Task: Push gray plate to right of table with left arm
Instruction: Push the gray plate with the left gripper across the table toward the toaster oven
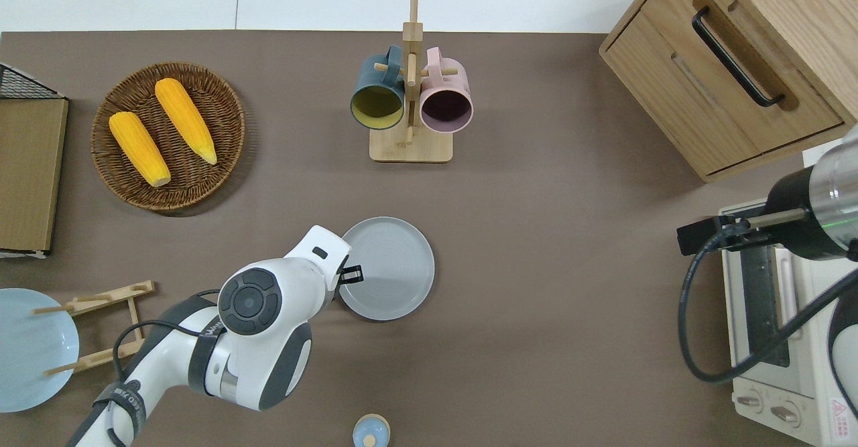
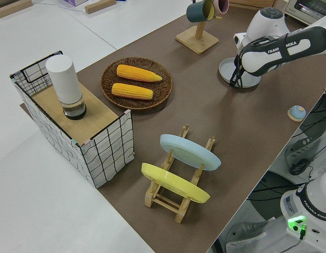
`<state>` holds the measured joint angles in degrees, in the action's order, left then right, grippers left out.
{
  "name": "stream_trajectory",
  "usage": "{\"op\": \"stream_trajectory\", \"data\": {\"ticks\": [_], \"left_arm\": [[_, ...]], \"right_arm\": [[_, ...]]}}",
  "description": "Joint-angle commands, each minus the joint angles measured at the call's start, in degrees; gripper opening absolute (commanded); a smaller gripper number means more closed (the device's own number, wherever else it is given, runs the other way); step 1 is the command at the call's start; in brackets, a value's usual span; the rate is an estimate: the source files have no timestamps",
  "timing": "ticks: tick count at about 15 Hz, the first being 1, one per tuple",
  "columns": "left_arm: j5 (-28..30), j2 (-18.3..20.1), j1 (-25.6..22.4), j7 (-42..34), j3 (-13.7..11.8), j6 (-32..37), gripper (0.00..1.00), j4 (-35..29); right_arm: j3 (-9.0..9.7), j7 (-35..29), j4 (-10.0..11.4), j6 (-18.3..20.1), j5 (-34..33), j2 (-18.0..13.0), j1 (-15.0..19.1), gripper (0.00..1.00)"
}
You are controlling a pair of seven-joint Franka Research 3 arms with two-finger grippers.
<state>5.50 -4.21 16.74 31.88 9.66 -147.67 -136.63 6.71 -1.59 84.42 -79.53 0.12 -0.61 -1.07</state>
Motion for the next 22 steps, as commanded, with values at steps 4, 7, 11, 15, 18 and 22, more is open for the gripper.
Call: {"op": "stream_trajectory", "data": {"ticks": [4,7,11,15,18,22], "left_arm": [[-6.3,-3.0,8.4,18.1,-0.5,-0.2,0.00,1.5],[-6.6,-4.9,12.6,25.3,-0.5,1.0,0.00,4.7],[-8.6,-10.1,17.4,34.0,-0.5,9.3,0.00,13.9],[-10.8,-16.4,23.3,45.2,-0.5,12.1,0.00,22.2],[-10.8,-18.2,25.8,48.6,-0.5,12.8,0.00,25.9],[-10.9,-19.6,28.0,51.3,-0.3,13.6,0.00,28.4]], "right_arm": [[0.85,0.0,-0.2,0.7,0.6,-0.4,1.2,0.983],[0.76,0.0,-0.2,0.7,0.6,-0.4,1.2,0.983],[0.85,0.0,-0.2,0.7,0.6,-0.4,1.2,0.983],[0.76,0.0,-0.2,0.7,0.6,-0.4,1.2,0.983],[0.76,-0.1,-0.2,0.7,0.6,-0.4,1.2,0.983],[0.85,0.0,-0.2,0.7,0.6,-0.4,1.2,0.983]]}}
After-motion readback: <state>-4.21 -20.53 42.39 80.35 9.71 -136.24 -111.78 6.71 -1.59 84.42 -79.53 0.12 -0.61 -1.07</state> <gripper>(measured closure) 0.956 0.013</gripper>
